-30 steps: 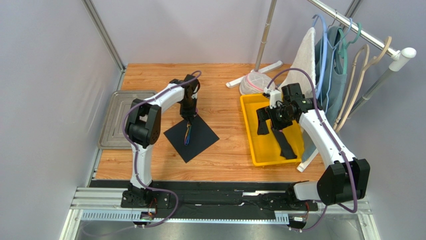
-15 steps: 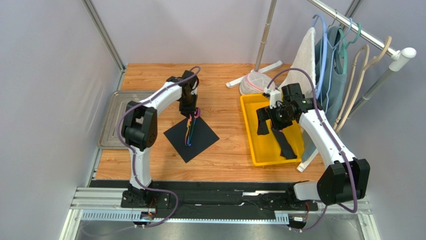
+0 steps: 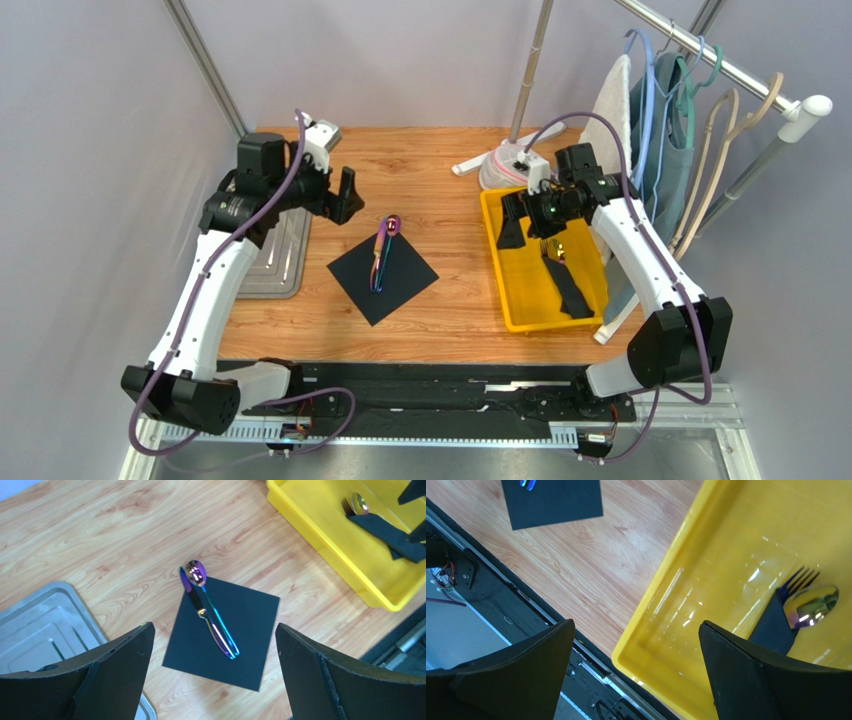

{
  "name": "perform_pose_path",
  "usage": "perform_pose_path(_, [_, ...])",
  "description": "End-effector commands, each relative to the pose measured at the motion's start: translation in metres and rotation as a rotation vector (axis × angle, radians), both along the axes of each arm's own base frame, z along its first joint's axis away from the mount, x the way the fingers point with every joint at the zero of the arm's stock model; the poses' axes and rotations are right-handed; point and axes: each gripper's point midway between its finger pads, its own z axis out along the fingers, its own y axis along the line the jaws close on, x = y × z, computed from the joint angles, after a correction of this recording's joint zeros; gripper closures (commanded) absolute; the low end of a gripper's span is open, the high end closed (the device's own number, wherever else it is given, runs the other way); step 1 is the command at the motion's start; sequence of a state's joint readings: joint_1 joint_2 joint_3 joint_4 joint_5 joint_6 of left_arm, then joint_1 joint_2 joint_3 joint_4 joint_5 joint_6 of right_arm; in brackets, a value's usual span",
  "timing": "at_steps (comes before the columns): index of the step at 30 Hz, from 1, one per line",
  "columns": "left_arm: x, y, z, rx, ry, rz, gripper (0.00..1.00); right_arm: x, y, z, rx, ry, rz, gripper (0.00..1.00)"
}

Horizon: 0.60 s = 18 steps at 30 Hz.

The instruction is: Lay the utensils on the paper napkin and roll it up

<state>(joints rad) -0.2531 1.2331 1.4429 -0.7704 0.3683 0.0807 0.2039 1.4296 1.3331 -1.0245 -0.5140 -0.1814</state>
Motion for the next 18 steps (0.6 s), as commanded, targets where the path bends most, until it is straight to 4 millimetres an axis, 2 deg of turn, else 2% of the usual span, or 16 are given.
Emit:
perform_pose_path(1, [-0.008, 0.017, -0.053, 0.012, 0.054, -0.104, 0.01, 0.018, 0.049, 0.023, 0.077, -0.057, 0.072, 0.0])
perform_pose_path(2, [-0.013, 0.017, -0.062, 0.036, 0.049, -0.146, 0.01, 0.021, 0.058, 0.02, 0.071, -0.059, 0.085, 0.0])
perform_pose_path(3, [-0.026, 0.014, -0.076, 0.052, 0.066, -0.228, 0.01, 0.021, 0.074, 0.018, 0.068, -0.078, 0.123, 0.0])
perform_pose_path(4, [-0.035, 0.017, -0.086, 0.098, 0.08, -0.272, 0.01, 0.027, 0.085, 0.01, 0.066, -0.055, 0.124, 0.0])
perform_pose_path(5, [-0.04, 0.02, -0.093, 0.106, 0.094, -0.26, 0.01, 0.028, 0.095, 0.006, 0.07, -0.044, 0.127, 0.01])
perform_pose_path(6, [-0.043, 0.023, -0.094, 0.112, 0.093, -0.254, 0.01, 0.025, 0.114, 0.004, 0.09, -0.036, 0.162, 0.05])
perform_pose_path(7, [-0.044, 0.024, -0.093, 0.115, 0.074, -0.254, 0.01, 0.026, 0.126, -0.01, 0.097, 0.018, 0.168, 0.08])
perform_pose_path(9, [-0.052, 0.028, -0.089, 0.157, -0.02, -0.293, 0.01, 0.012, 0.157, -0.019, 0.144, 0.089, 0.218, 0.17])
perform_pose_path(10, [-0.049, 0.029, -0.085, 0.174, -0.083, -0.299, 0.01, 0.011, 0.166, -0.021, 0.151, 0.103, 0.229, 0.19])
perform_pose_path(11, [-0.055, 0.032, -0.088, 0.189, -0.12, -0.294, 0.01, 0.009, 0.176, -0.037, 0.147, 0.155, 0.232, 0.21])
perform_pose_path(12, [-0.056, 0.032, -0.087, 0.217, -0.177, -0.324, 0.01, 0.002, 0.188, -0.042, 0.149, 0.172, 0.257, 0.28])
perform_pose_path(14, [-0.071, 0.028, -0.096, 0.232, -0.219, -0.403, 0.01, 0.003, 0.202, -0.058, 0.143, 0.206, 0.261, 0.34])
perform_pose_path(17, [-0.083, 0.019, -0.11, 0.215, -0.228, -0.491, 0.01, -0.001, 0.221, -0.069, 0.124, 0.216, 0.29, 0.42])
perform_pose_path(18, [-0.086, 0.017, -0.114, 0.221, -0.243, -0.534, 0.01, -0.005, 0.227, -0.08, 0.105, 0.23, 0.302, 0.43])
